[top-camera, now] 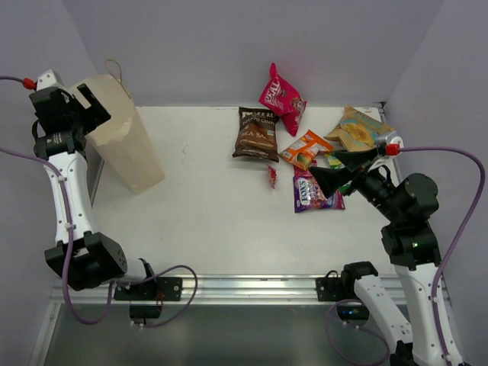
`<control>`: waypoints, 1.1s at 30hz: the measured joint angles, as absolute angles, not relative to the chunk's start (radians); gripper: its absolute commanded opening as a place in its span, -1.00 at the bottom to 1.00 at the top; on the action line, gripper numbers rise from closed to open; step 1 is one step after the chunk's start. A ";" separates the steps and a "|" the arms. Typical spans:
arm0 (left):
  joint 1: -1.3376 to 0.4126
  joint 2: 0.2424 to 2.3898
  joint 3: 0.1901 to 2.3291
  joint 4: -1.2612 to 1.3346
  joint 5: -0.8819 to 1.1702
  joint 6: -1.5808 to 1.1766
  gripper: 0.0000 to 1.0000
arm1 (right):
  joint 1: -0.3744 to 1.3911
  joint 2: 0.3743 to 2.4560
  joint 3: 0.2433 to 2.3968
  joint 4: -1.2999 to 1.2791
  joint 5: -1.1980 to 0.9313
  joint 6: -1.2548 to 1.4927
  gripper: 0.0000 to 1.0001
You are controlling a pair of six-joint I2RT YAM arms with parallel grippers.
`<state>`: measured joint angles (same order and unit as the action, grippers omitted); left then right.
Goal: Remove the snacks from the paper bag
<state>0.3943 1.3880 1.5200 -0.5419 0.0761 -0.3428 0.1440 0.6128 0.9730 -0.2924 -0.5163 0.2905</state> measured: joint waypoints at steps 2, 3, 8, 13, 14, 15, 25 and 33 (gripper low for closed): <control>0.394 1.374 1.525 -0.574 0.070 -0.337 1.00 | 0.144 0.612 0.976 -0.300 -0.516 0.286 0.98; 0.394 1.365 1.531 -0.592 0.067 -0.334 1.00 | 0.144 0.612 0.980 -0.306 -0.516 0.284 0.98; 0.394 1.275 1.570 -0.660 0.051 -0.319 1.00 | 0.146 0.604 1.054 -0.382 -0.466 0.275 0.98; 0.375 1.112 1.564 -0.677 0.027 -0.317 1.00 | 0.147 0.564 1.173 -0.430 -0.371 0.267 0.98; 0.360 1.076 1.557 -0.676 0.017 -0.314 1.00 | 0.148 0.553 1.188 -0.435 -0.350 0.267 0.98; 0.334 1.040 1.549 -0.678 0.002 -0.310 1.00 | 0.149 0.540 1.201 -0.438 -0.327 0.267 0.98; 0.027 0.809 1.492 -0.701 -0.048 -0.216 1.00 | 0.160 0.387 1.223 -0.473 -0.112 0.179 0.98; -0.123 0.633 1.488 -0.712 -0.031 -0.161 1.00 | 0.190 0.219 1.184 -0.435 0.002 0.109 0.98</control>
<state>-0.1234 0.6327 1.4883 -0.7120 -0.0315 -0.1612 0.1902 0.2192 1.1839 -0.4351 0.0021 0.1093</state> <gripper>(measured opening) 0.997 0.990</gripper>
